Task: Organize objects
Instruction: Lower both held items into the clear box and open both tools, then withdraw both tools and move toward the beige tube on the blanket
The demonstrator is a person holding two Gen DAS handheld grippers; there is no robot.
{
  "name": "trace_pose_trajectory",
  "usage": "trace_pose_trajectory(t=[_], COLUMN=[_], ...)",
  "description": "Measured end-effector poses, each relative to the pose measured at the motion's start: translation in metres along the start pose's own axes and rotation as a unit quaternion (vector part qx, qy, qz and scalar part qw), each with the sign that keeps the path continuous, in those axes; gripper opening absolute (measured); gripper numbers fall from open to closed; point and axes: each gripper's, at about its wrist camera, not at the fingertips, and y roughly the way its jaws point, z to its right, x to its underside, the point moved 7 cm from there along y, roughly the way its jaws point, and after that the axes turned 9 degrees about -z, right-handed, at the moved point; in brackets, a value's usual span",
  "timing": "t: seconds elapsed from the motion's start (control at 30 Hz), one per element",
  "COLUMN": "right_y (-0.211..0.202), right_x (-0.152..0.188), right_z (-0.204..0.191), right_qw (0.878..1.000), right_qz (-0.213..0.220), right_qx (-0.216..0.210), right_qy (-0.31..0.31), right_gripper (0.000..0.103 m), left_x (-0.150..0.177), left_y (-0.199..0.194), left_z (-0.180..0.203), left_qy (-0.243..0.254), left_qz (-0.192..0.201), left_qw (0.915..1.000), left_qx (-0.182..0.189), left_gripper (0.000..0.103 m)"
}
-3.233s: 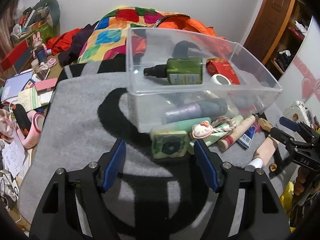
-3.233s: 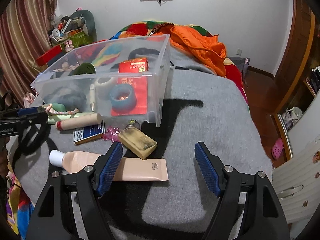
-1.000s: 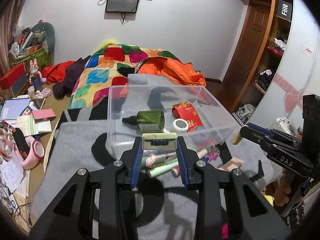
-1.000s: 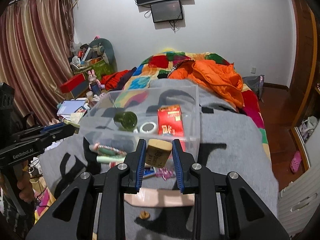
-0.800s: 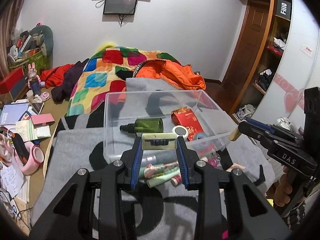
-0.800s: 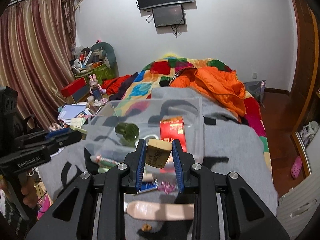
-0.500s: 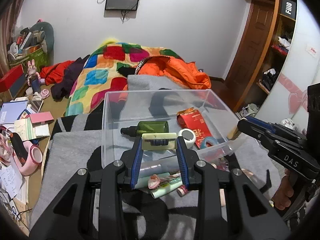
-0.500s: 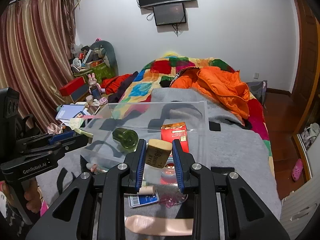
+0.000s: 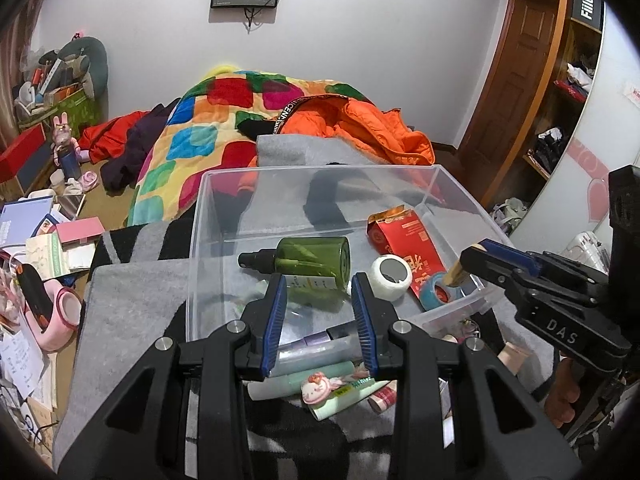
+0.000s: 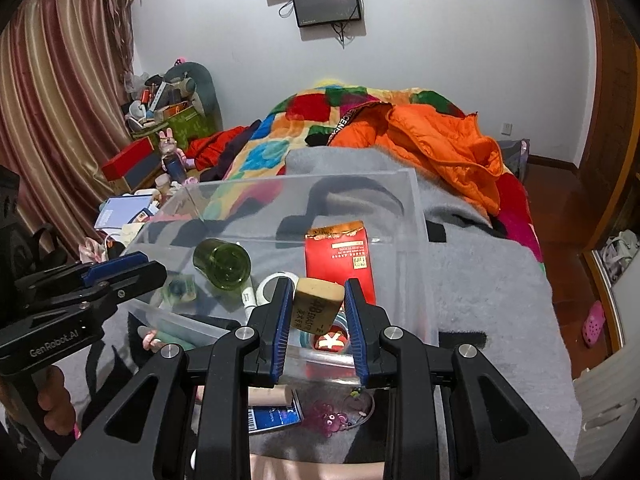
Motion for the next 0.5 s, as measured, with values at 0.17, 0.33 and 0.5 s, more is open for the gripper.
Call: trace_pose_trajectory(t=[0.17,0.33,0.5], right_y=[0.003,0.001,-0.008], right_x=[0.001,0.003,0.006], right_z=[0.001,-0.002,-0.002], right_qw=[1.000,1.000,1.000], right_qz=[-0.005,-0.008,0.000], right_qx=[0.002,0.002,0.005], right_qy=[-0.003,-0.008,-0.009], right_gripper=[0.024,0.030,0.037], left_x=[0.000,0.004,0.005], left_y=[0.000,-0.006,-0.020], left_z=[0.001,0.009,0.012], left_qy=[-0.001,0.012,0.012], left_qz=[-0.001,0.003,0.028], left_qw=[1.0000,0.9999,0.9995], left_qx=[0.005,0.001,-0.004], left_gripper=[0.033,0.042,0.061])
